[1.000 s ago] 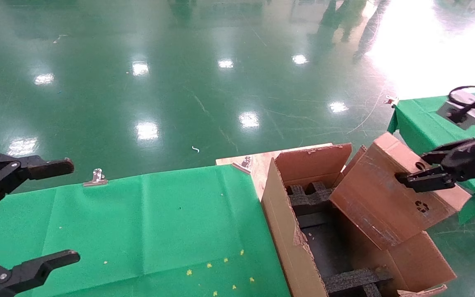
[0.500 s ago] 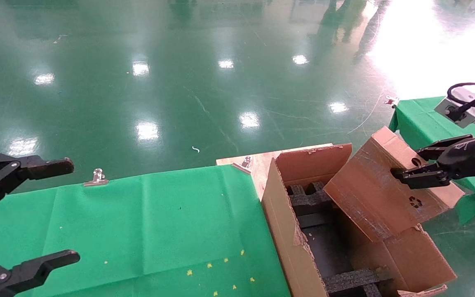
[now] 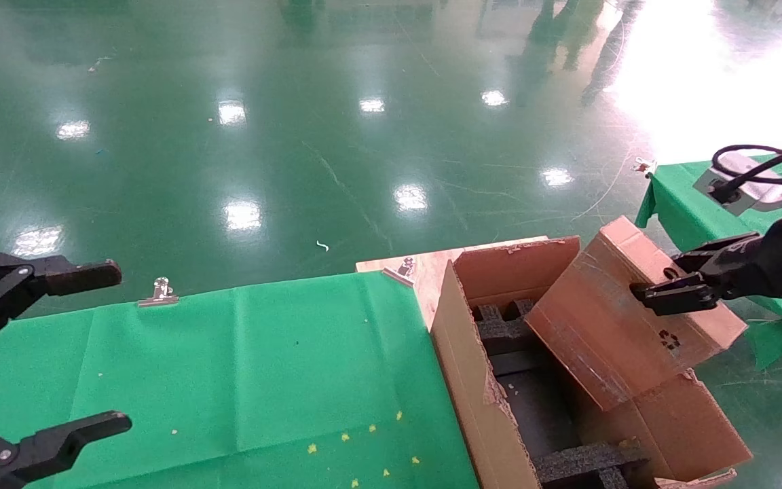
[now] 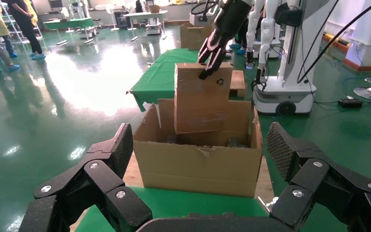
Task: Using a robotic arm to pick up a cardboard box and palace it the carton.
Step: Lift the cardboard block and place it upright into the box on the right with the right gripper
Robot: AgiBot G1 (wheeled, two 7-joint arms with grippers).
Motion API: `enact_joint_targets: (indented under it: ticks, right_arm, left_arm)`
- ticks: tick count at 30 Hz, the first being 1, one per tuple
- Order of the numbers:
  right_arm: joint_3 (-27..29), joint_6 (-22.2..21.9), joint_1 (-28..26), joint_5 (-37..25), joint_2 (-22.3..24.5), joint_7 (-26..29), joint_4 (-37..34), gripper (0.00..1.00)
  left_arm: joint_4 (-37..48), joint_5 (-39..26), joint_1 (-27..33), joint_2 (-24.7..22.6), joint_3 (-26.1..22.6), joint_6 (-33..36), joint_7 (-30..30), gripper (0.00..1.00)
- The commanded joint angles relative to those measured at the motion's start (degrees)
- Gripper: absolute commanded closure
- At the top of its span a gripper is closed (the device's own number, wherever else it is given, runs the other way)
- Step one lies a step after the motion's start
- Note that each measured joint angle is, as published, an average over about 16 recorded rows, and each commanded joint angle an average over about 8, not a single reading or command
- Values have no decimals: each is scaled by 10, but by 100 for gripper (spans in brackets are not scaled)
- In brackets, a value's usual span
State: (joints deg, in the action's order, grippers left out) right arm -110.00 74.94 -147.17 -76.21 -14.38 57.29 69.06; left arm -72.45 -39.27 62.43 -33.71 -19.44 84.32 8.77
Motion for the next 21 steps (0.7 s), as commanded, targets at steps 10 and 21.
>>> enact_joint_targets:
  ticks: [10, 21]
  right_arm:
    - [-23, -35, 12, -79, -10, 156, 56, 100]
    - [-46, -66, 40, -133, -27, 282, 80, 100]
  left_arm:
    - [0, 0, 0, 0, 0, 0, 0, 0]
    - [0, 0, 0, 0, 0, 0, 0, 0]
